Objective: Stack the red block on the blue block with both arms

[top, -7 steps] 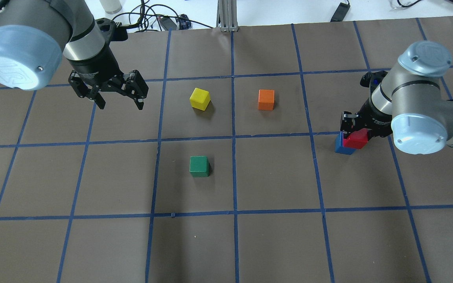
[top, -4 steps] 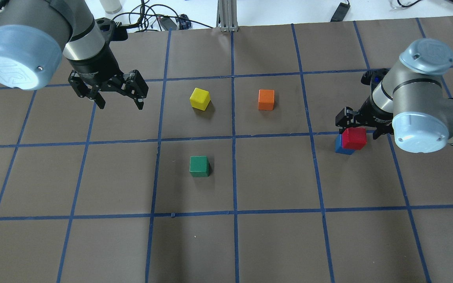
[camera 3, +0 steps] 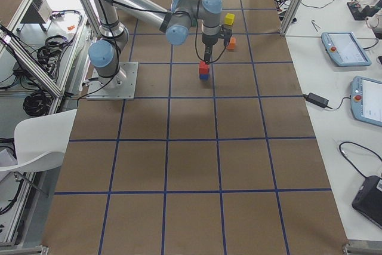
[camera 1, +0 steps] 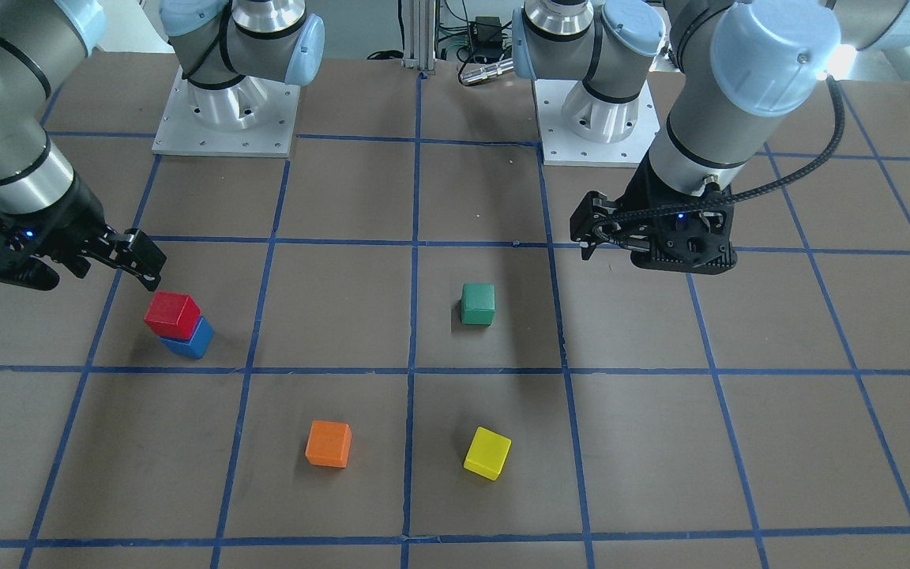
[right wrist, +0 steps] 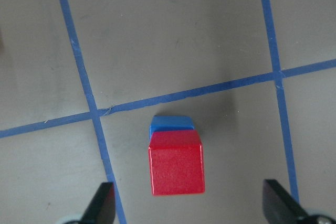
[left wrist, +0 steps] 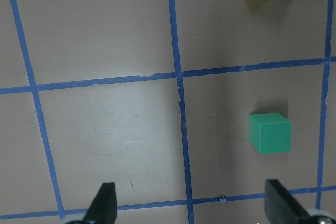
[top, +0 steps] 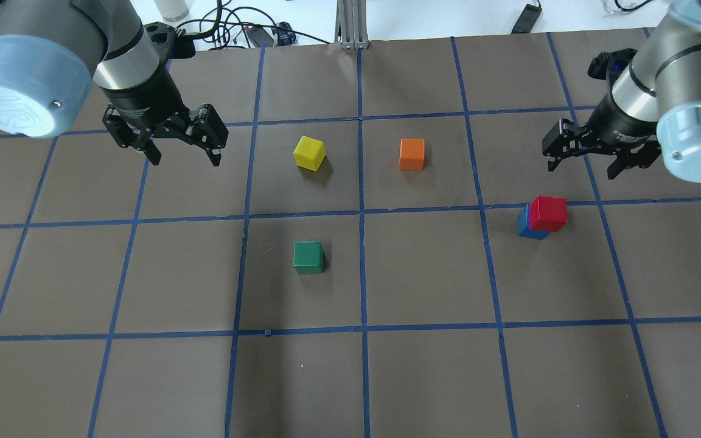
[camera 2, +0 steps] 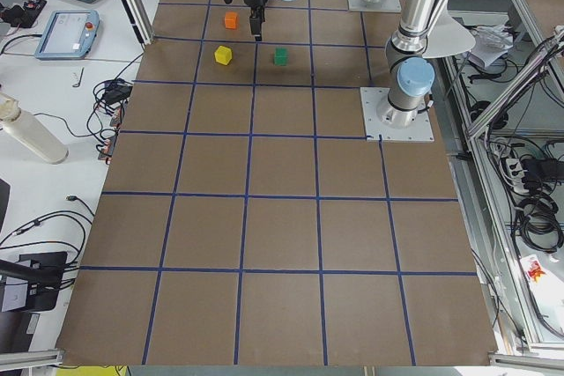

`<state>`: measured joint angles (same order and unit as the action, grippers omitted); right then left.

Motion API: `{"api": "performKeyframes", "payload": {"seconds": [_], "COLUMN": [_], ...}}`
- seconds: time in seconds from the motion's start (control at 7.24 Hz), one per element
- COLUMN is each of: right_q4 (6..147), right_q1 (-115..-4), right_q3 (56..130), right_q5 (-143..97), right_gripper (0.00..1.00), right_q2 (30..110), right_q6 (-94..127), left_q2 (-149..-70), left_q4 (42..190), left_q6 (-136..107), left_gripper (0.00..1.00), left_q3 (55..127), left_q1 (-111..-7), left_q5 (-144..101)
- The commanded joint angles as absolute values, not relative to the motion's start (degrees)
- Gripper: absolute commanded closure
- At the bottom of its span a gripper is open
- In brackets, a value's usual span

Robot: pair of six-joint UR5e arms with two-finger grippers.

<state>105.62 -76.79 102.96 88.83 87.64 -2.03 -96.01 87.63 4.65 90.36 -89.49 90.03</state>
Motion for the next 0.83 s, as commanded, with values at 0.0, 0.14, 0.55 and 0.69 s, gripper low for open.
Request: {"api": "performKeyframes", "payload": {"seconds": [0.0, 0.14, 0.55, 0.69], "right_q4": [95.7, 91.7, 74.2, 71.0], "right_q1": [-77.9, -78.0, -79.7, -79.7], "right_q3": [96.5, 95.6, 82.8, 80.0], "right_q5": [88.9, 88.8, 89.7, 89.7], "right_gripper": [0.0, 0.0, 0.0, 0.0], "right_q2": [90.0, 90.2, 91.2, 91.4], "right_q6": [-4.3, -4.6, -7.6, -7.6], "left_q2": [-94.7, -95.5, -94.9, -95.4], "left_q4": [87.6, 87.0, 85.5, 85.4], "left_q6": [4.9, 4.5, 1.1, 1.1], "left_gripper": [0.0, 0.0, 0.0, 0.0], "left_q3": [90.3, 90.6, 90.5, 90.0], "left_q1": [-89.6, -89.6, -90.1, -91.0], "left_q5": [90.1, 90.1, 89.7, 90.0]}}
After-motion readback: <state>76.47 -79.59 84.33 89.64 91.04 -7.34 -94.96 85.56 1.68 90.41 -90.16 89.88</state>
